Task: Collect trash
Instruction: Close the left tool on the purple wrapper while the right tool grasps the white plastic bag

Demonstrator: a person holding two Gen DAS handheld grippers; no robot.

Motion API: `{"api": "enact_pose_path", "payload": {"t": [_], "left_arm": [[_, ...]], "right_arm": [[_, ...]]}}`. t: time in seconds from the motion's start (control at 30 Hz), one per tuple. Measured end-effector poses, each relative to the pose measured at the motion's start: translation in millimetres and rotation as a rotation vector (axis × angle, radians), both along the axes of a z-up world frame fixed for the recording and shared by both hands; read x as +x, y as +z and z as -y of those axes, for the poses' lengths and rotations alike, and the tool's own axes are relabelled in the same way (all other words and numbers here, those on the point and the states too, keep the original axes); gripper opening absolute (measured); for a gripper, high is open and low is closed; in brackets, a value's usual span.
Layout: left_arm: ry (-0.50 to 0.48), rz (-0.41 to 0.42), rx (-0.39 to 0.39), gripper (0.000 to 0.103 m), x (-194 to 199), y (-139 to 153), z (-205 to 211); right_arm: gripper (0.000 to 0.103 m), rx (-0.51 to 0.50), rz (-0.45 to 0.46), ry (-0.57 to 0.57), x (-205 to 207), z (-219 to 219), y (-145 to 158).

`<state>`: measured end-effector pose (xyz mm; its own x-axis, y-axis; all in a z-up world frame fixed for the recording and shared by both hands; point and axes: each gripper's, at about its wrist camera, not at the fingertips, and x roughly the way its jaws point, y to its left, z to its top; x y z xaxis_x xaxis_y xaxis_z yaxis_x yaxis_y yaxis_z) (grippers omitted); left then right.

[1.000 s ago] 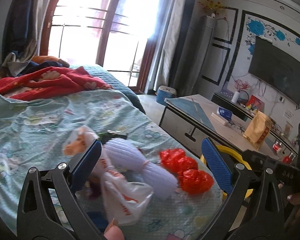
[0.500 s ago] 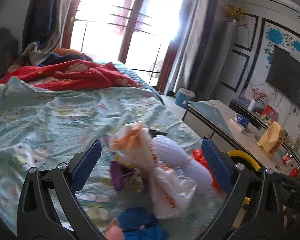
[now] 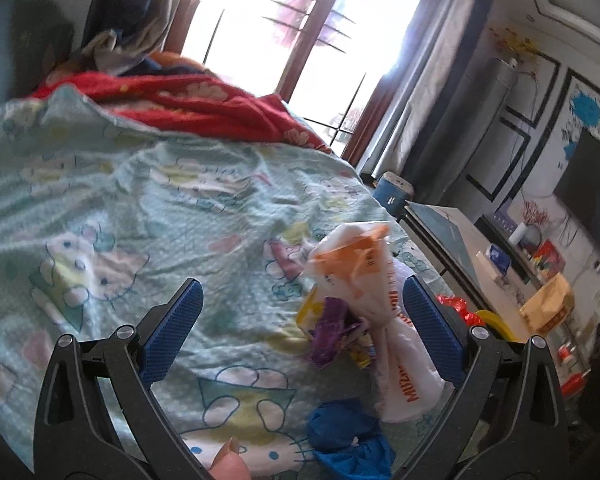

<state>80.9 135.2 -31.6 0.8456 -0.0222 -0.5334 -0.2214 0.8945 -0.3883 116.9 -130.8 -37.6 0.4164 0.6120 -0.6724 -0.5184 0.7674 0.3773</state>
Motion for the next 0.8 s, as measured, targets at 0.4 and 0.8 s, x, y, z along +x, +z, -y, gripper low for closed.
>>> {"api": "enact_pose_path", "payload": {"t": [0.4, 0.8], "left_arm": [[-0.113, -0.006, -0.174, 0.049, 7, -18, -9], [-0.191, -0.042, -0.179, 0.014, 17, -28, 6]], "right_arm": [[0.061, 0.022, -0.071, 0.041, 21, -37, -15], [0.029, 0.019, -0.084, 0.019, 27, -40, -29]]}}
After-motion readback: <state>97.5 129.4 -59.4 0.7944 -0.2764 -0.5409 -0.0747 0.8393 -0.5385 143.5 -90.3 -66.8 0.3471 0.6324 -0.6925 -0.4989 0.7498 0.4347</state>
